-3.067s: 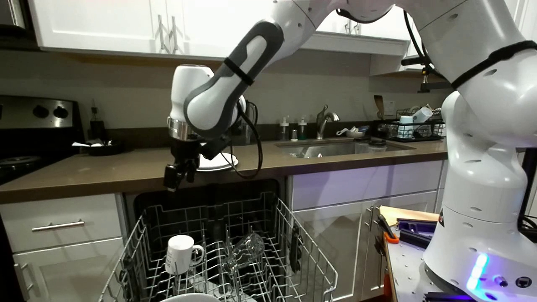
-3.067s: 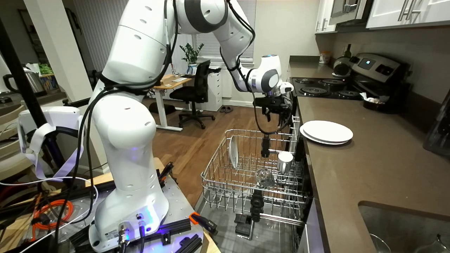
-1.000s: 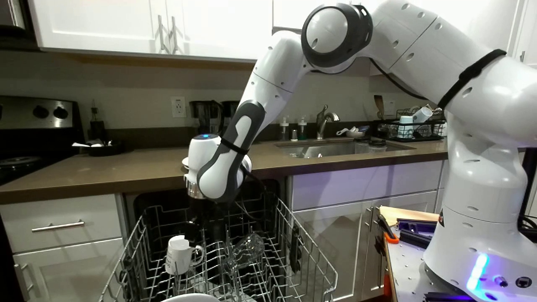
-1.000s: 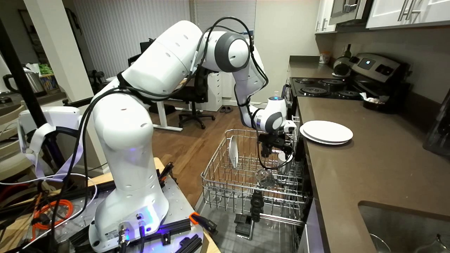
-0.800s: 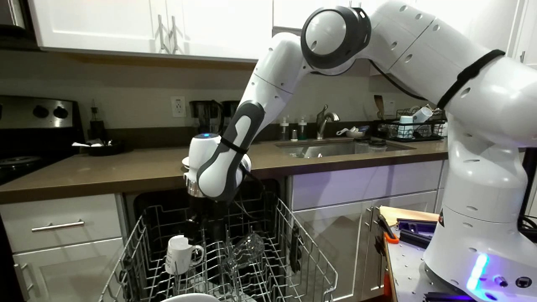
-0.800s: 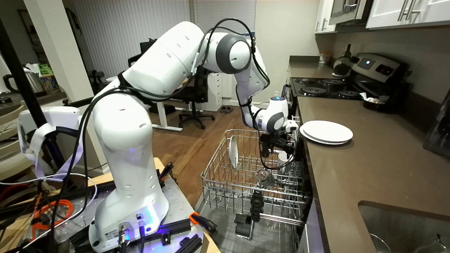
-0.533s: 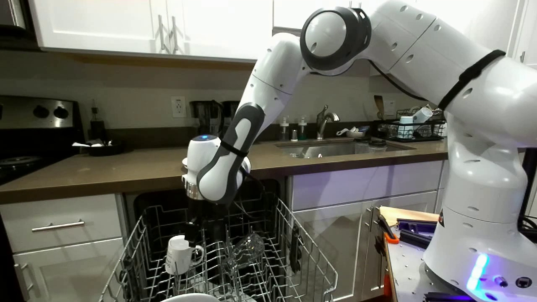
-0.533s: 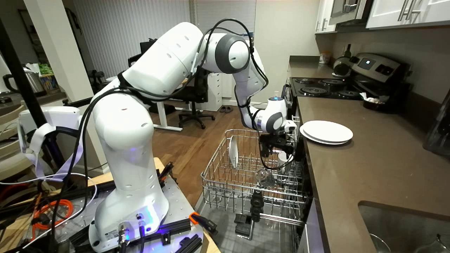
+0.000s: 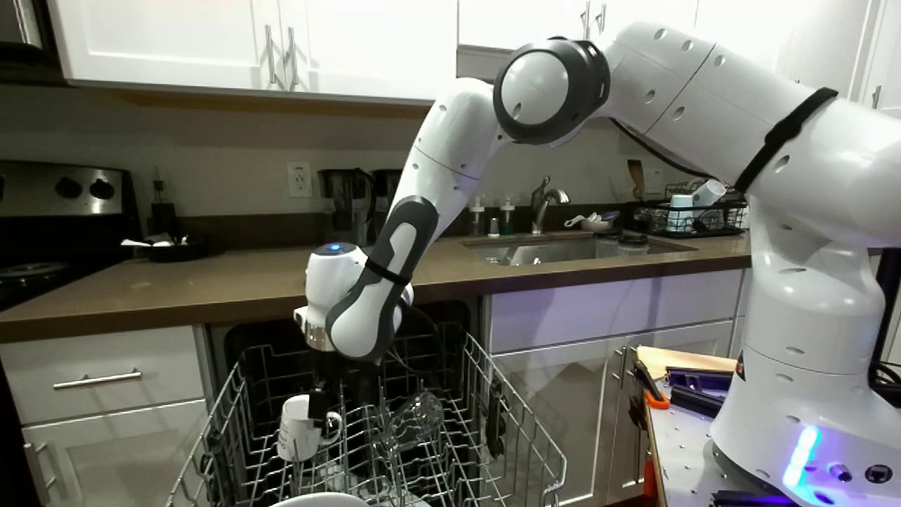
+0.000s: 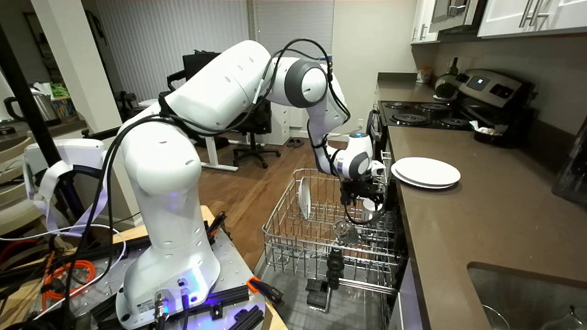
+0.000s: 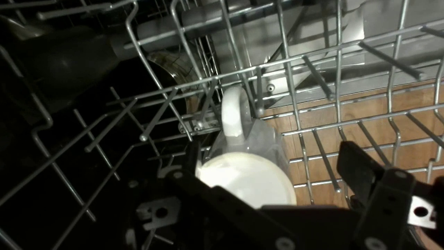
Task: Move the white mug to the right side of the dishwasher
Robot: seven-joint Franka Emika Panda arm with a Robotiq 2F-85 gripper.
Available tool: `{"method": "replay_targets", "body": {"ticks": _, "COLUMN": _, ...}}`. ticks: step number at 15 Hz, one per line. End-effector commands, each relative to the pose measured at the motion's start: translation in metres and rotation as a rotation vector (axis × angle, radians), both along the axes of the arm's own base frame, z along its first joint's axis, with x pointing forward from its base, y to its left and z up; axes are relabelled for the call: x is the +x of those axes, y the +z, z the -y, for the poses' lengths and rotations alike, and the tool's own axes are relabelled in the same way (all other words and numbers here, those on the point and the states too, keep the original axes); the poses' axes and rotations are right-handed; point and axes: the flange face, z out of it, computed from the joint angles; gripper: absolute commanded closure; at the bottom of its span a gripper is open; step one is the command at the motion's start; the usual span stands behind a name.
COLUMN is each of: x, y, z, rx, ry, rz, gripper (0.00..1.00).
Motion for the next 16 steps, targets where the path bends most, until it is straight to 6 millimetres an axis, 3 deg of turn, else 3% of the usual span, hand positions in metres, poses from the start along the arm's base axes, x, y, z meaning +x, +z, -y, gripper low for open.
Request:
{"method": "replay_targets", "body": {"ticks": 1, "x": 0.017, "y": -0.007, "z": 0.016, "rx": 0.008, "ry": 0.054, "rz": 0.018, "gripper": 0.00}}
{"method": "replay_targets", "body": {"ticks": 3, "x": 0.023, "y": -0.010, "z": 0.023, "rx": 0.038, "ry": 0.064, "rz": 0.009, "gripper": 0.00}}
{"method": "replay_targets", "body": {"ticks": 5, "x": 0.026, "y": -0.015, "z": 0.029, "rx": 0.060, "ry": 0.076, "rz": 0.002, "gripper": 0.26}}
{"method": "replay_targets", "body": {"ticks": 6, "x": 0.028, "y": -0.017, "z": 0.032, "rx": 0.065, "ry": 0.083, "rz": -0.002, "gripper": 0.33}}
{"method": "replay_targets", "body": {"ticks": 7, "x": 0.028, "y": -0.019, "z": 0.034, "rx": 0.068, "ry": 0.087, "rz": -0.009, "gripper": 0.35}}
{"method": "replay_targets", "body": {"ticks": 8, "x": 0.028, "y": -0.021, "z": 0.033, "rx": 0.070, "ry": 0.097, "rz": -0.015, "gripper": 0.24}}
{"method": "replay_targets", "body": {"ticks": 10, "x": 0.028, "y": -0.025, "z": 0.033, "rx": 0.066, "ry": 0.105, "rz": -0.030, "gripper": 0.54}}
{"method": "replay_targets", "body": {"ticks": 14, "x": 0.030, "y": -0.029, "z": 0.035, "rx": 0.022, "ry": 0.096, "rz": -0.042, "gripper": 0.16}}
{"method": "replay_targets", "body": {"ticks": 16, "x": 0.029, "y": -0.029, "z": 0.038, "rx": -0.006, "ry": 0.088, "rz": -0.040, "gripper": 0.04}}
